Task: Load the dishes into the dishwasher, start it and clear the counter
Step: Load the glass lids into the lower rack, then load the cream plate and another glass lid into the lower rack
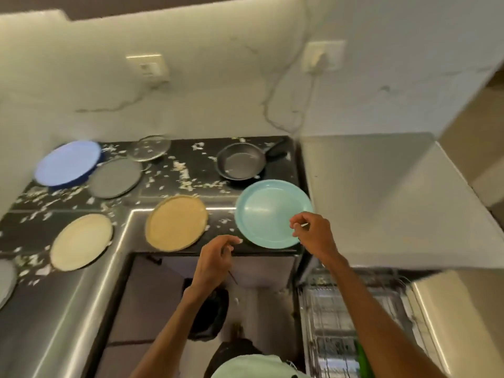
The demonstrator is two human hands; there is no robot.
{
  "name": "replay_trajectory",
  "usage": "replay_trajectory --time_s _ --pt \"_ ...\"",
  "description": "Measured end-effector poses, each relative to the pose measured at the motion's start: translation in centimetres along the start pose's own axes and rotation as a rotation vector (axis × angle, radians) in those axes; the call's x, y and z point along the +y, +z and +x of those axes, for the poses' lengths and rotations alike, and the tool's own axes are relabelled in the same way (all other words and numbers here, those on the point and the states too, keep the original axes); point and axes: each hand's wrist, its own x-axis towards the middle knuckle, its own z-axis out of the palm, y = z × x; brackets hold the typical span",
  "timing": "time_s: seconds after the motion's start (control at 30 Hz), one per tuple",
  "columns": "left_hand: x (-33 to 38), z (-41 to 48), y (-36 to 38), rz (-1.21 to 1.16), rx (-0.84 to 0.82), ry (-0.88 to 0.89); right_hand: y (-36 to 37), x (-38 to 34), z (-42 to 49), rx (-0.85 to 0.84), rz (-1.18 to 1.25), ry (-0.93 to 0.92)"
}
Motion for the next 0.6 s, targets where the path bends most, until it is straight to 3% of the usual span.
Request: replay_trajectory --time_s 0.23,0.6 --pt "-7.8 0.3 -10.2 -0.023 0.198 -0.218 11.9 -9.6 5.0 -0.274 -0.083 -0.129" --pt "-16.7 3.1 -21.9 -0.002 0.241 -0.382 27.8 -18.6 9.2 -0.447 -0.159 -0.161"
